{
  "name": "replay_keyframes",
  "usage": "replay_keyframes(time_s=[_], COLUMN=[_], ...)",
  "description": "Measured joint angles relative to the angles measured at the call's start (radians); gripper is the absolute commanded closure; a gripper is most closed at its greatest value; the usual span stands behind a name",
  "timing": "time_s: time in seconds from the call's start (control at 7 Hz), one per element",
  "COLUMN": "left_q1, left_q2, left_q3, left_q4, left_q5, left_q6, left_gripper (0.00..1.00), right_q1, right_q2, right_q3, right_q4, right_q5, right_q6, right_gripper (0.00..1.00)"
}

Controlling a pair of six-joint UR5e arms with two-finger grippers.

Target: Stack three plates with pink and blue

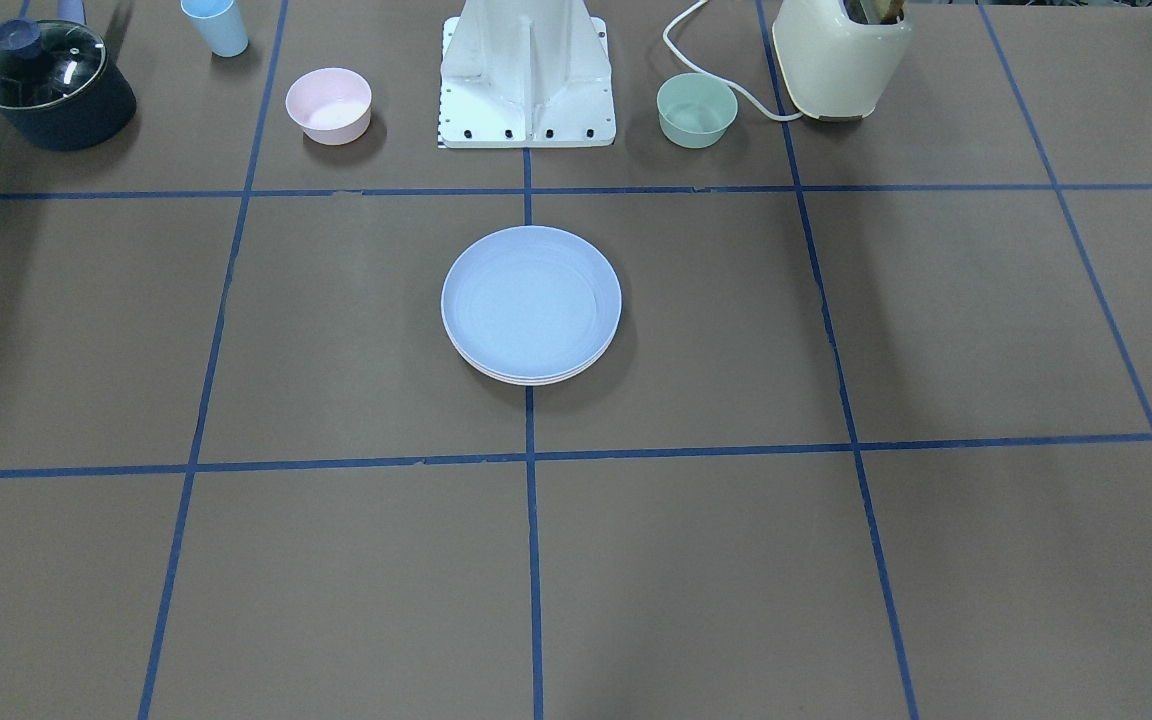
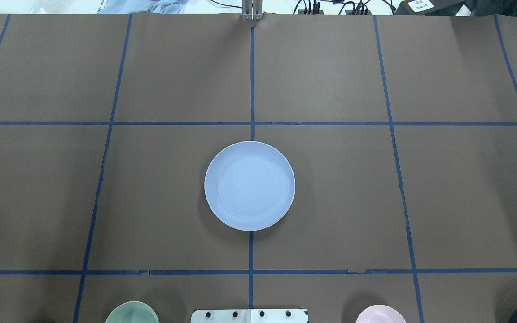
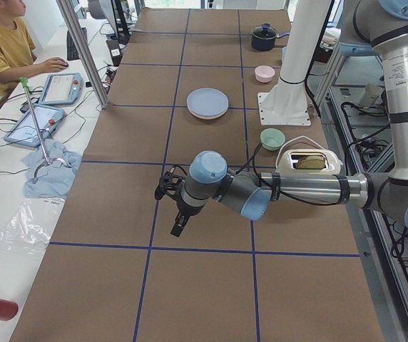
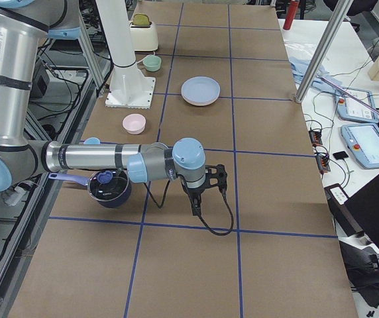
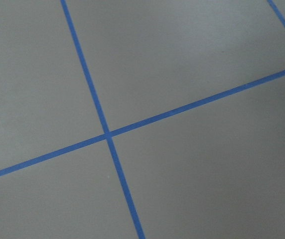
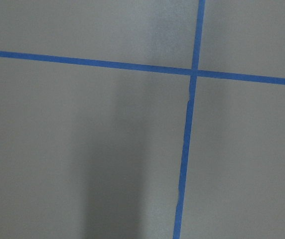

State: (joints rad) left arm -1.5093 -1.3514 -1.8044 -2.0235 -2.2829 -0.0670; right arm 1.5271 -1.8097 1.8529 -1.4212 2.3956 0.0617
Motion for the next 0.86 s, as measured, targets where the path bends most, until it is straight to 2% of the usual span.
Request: replay_keyframes(time_s=[0.29,0.86], left_q1=[-0.008,-0.014], left_q2=[-0.021,-0.009], left_q3=[-0.002,0.002], left_q4=[0.054,0.046], left_q5=[-0.003,-0.05], left_q6=[0.003,0.003], left_gripper=[0.01,0.01], right_q1=[-0.002,-0.004], right_q2=[0.006,0.013], right_q3=[-0.001,-0.039], right_q4=[0.0,0.007], right_q5=[-0.001,-0.005], right_q6=[-0.001,-0.004], right_gripper=[0.0,0.0])
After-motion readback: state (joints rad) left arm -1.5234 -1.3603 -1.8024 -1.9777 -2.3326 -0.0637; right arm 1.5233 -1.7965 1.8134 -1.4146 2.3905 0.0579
